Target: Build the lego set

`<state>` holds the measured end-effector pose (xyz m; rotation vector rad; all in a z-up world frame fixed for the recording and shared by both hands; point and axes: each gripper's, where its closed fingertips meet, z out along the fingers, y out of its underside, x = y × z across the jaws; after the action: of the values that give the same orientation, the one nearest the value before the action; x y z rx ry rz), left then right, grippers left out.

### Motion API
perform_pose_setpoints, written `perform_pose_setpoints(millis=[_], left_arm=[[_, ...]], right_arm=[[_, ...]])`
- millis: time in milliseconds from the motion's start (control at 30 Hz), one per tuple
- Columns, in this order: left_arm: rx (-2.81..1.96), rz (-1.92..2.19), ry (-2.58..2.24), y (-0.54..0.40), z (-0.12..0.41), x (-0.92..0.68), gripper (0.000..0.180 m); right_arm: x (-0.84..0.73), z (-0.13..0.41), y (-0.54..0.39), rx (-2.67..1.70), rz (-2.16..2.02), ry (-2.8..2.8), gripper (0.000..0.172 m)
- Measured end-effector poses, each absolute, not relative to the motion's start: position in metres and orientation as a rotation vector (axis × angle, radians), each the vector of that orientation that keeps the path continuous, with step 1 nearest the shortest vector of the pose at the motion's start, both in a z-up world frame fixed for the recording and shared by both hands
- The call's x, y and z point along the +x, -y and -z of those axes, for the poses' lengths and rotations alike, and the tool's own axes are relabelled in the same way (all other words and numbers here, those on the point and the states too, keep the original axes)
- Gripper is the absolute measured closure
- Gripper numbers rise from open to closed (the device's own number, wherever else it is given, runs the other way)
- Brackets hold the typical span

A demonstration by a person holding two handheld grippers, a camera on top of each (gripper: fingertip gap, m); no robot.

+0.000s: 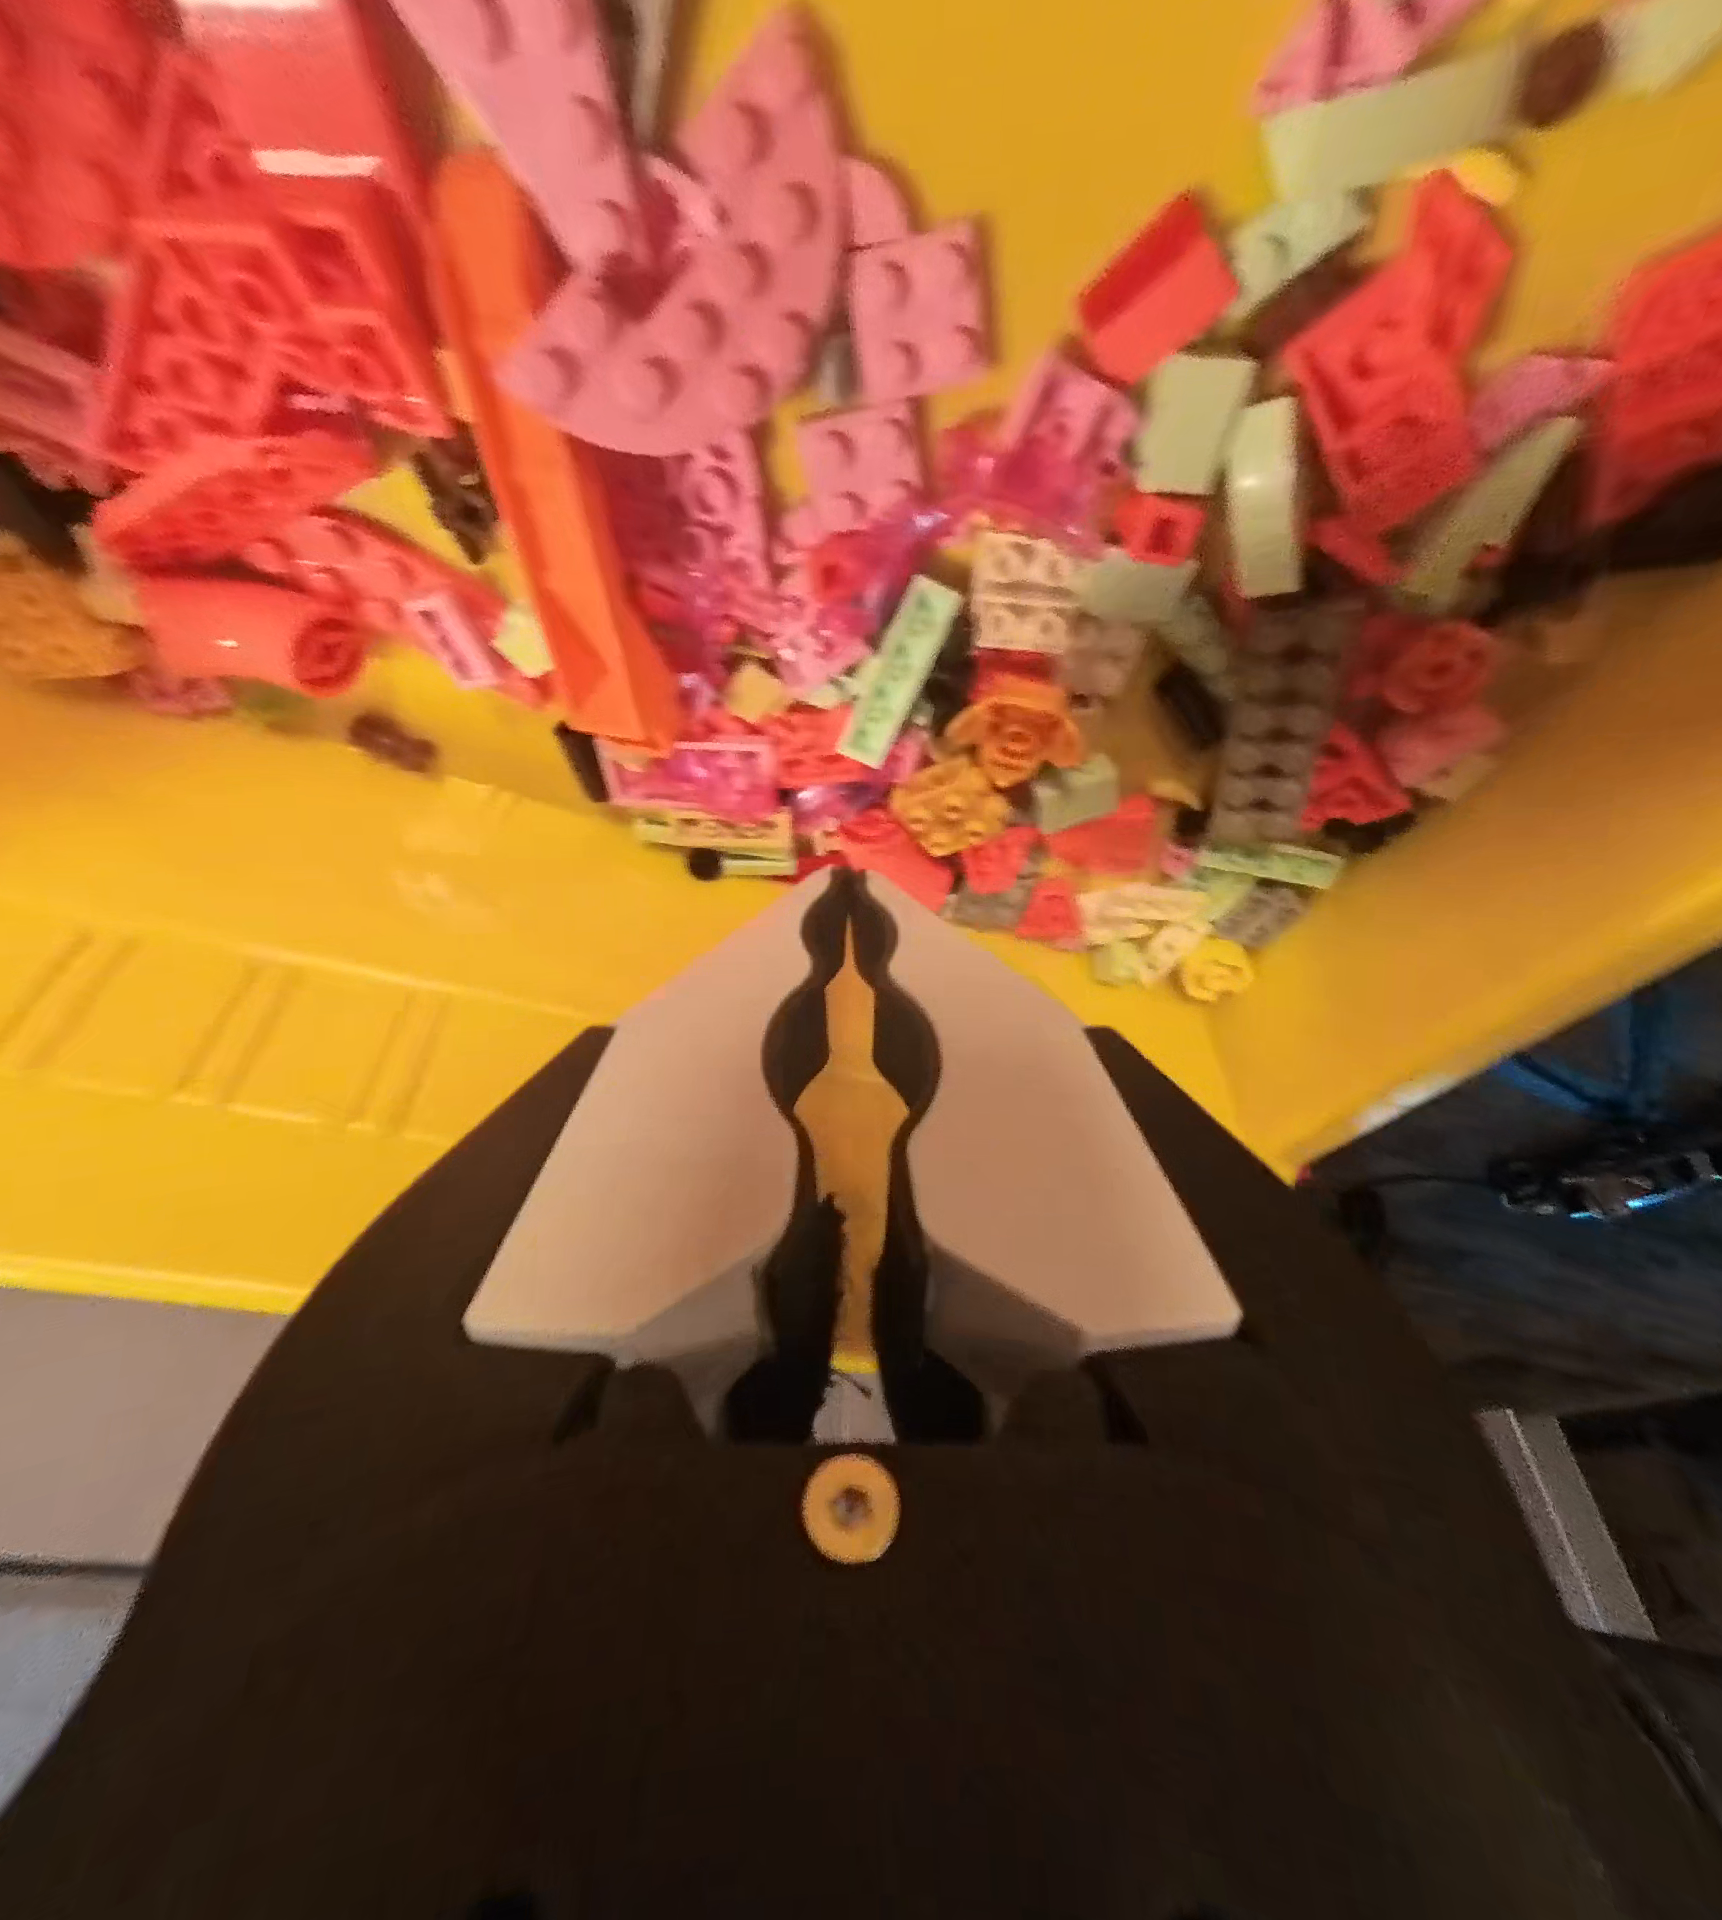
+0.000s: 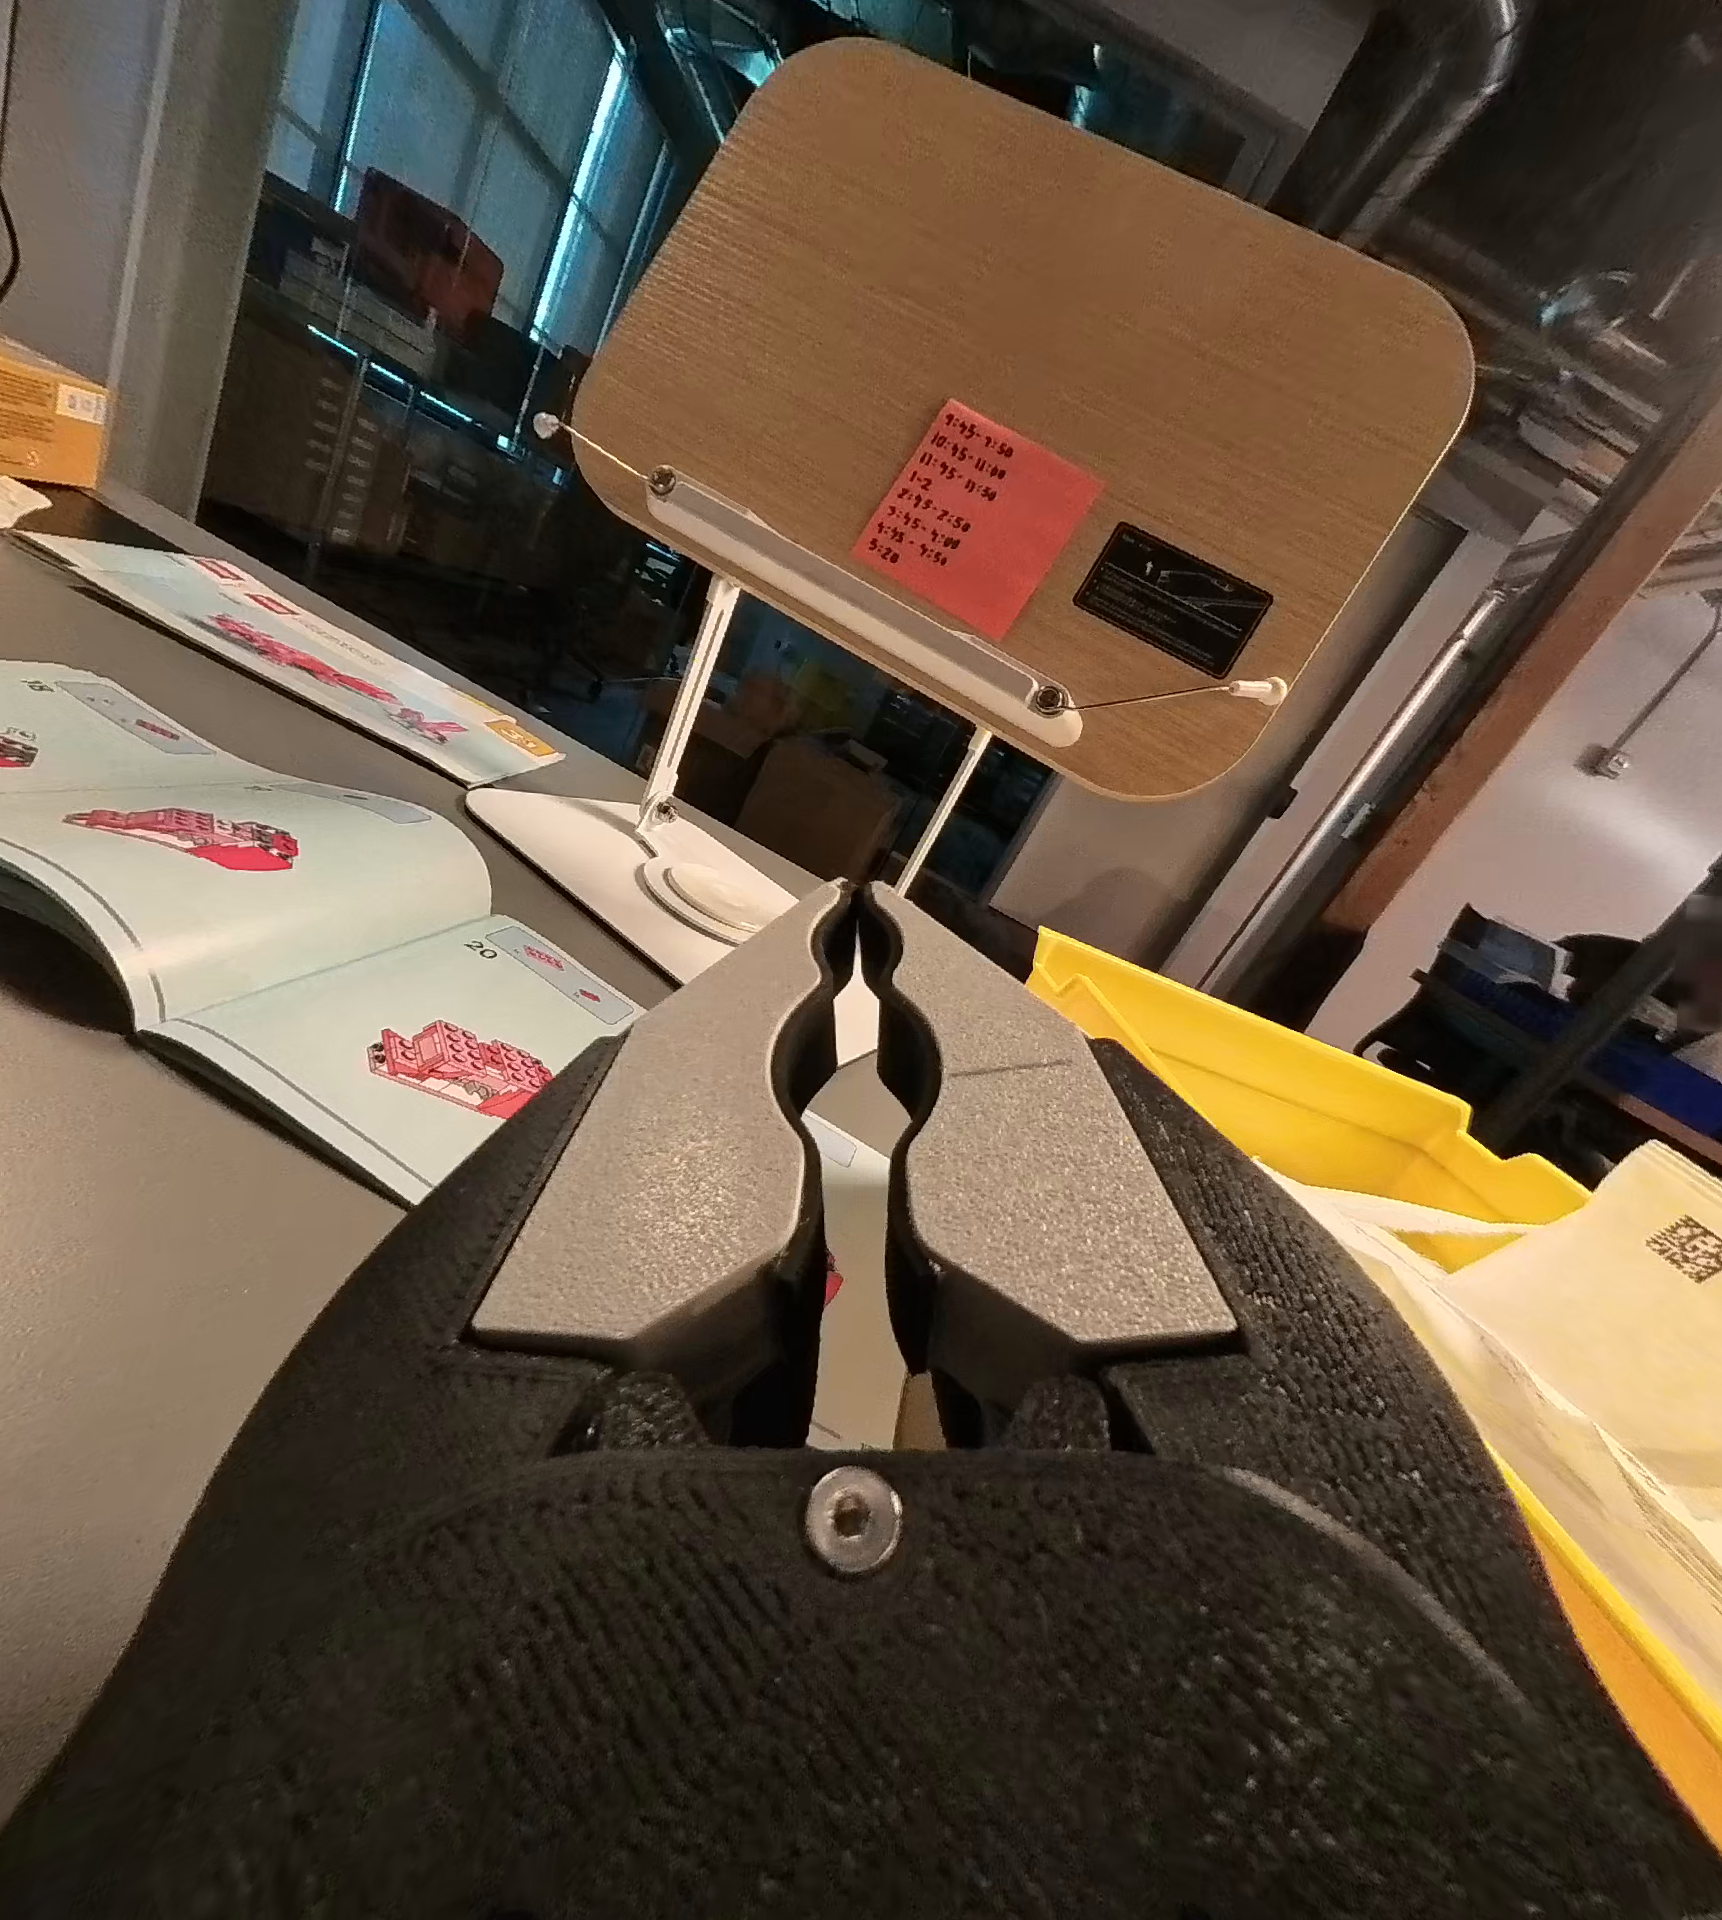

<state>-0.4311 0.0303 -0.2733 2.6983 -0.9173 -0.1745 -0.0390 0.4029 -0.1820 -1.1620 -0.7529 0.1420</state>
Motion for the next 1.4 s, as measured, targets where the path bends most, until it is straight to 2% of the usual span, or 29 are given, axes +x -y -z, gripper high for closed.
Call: perform_pose_setpoints(millis=[267, 400, 533, 1000, 1167, 1233, 1333, 1400], left_arm=[[2.505, 0.218, 0.888, -0.023, 0.287, -0.444, 0.180], [2.570, 0.072, 0.875, -0.030, 0.293, -0.431, 0.180], [2.816, -0.282, 0.864, -0.064, 0.282, -0.392, 0.180], [2.577, -0.131, 0.659, -0.012, 0.279, -0.424, 0.180], [2.535, -0.535, 0.734, -0.003, 0.270, -0.375, 0.180], [2.660, -0.402, 0.753, -0.024, 0.270, -0.387, 0.180], [2.922, 0.033, 0.676, -0.074, 0.267, -0.435, 0.180], [2.991, 0.204, 0.594, -0.093, 0.264, -0.457, 0.160]], right_arm=[[-0.039, 0.183, -0.403, -1.164, -0.138, 0.759, 0.172], [-0.040, 0.183, -0.403, -1.162, -0.141, 0.764, 0.172], [-0.041, 0.184, -0.402, -1.161, -0.139, 0.769, 0.172], [-0.043, 0.184, -0.401, -1.157, -0.140, 0.779, 0.172], [-0.042, 0.185, -0.402, -1.163, -0.129, 0.777, 0.172], [-0.042, 0.185, -0.403, -1.166, -0.129, 0.775, 0.172], [-0.042, 0.185, -0.402, -1.161, -0.135, 0.778, 0.172], [-0.043, 0.185, -0.402, -1.160, -0.133, 0.781, 0.172]])
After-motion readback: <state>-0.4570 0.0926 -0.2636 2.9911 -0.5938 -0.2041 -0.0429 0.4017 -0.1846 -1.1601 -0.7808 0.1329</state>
